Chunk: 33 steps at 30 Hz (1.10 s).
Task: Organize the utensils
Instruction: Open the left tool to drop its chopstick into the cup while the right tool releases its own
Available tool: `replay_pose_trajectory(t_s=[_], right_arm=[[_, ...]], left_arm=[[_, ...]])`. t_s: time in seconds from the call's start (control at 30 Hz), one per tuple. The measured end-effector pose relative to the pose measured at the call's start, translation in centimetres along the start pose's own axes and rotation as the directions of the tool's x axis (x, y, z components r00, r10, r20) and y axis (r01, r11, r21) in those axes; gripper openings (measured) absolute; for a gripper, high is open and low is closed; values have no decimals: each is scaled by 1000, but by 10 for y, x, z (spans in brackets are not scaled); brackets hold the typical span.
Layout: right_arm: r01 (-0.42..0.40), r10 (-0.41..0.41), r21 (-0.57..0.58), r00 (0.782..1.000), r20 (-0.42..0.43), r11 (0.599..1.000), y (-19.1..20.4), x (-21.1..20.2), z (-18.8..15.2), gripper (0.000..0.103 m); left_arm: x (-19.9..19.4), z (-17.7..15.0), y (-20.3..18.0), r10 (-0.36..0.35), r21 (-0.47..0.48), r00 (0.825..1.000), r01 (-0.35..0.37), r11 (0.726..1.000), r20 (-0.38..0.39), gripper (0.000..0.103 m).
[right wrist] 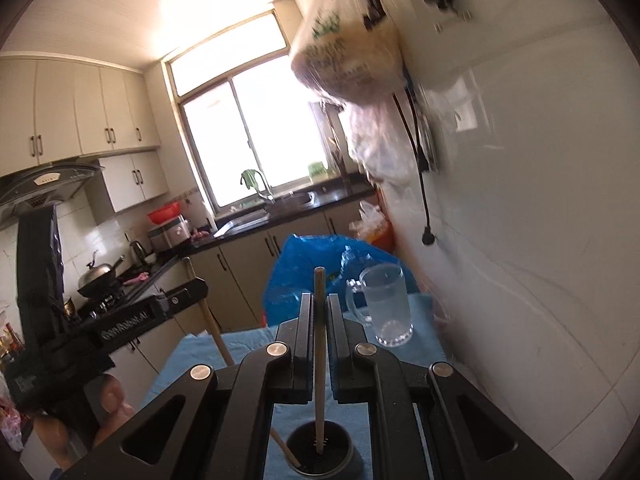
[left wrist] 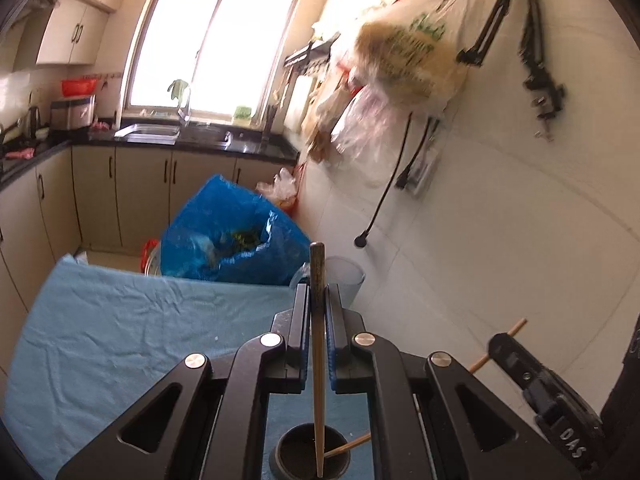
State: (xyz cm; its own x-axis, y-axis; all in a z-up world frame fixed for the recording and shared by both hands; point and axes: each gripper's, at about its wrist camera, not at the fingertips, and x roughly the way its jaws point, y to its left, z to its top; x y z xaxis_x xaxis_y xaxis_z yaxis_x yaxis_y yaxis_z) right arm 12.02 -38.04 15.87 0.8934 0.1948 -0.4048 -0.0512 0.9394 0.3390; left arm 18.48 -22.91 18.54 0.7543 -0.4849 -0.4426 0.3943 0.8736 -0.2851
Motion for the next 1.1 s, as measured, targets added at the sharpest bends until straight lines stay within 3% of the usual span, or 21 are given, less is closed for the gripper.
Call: replay_pose_trajectory(t_s=[0.2,0.5,0.57,0.67,0.73,0.97,1.1], right_arm=[[16,-13,35,996,-84,999,-25,27,-18,6],[5,10,77,981,-194,997,-38,54,-41,7],[0,19,93,979,-205,996,-40,55,-42,8],[6,12,90,981,-192,996,-40,49,-39,16],[4,12,89,984,-178,996,-38,43,-37,25],[-28,36,92,995,-88,995,-29,-3,-30,25],[-73,80,80,992,-94,994,-16,-23,-47,25]], left_arm=[[47,-30,14,32,-14,995,-34,999,-93,7],[59,-49,22,55,-14,987,-58,998,-153,7],[58,-49,23,49,-17,985,-53,998,-163,12],[50,-46,23,44,-25,987,-49,999,-152,33],[42,-44,21,50,-13,990,-52,999,-133,33],[-9,-39,27,42,1,996,-42,999,-84,33],[-43,-50,48,77,15,993,-76,997,-85,34]])
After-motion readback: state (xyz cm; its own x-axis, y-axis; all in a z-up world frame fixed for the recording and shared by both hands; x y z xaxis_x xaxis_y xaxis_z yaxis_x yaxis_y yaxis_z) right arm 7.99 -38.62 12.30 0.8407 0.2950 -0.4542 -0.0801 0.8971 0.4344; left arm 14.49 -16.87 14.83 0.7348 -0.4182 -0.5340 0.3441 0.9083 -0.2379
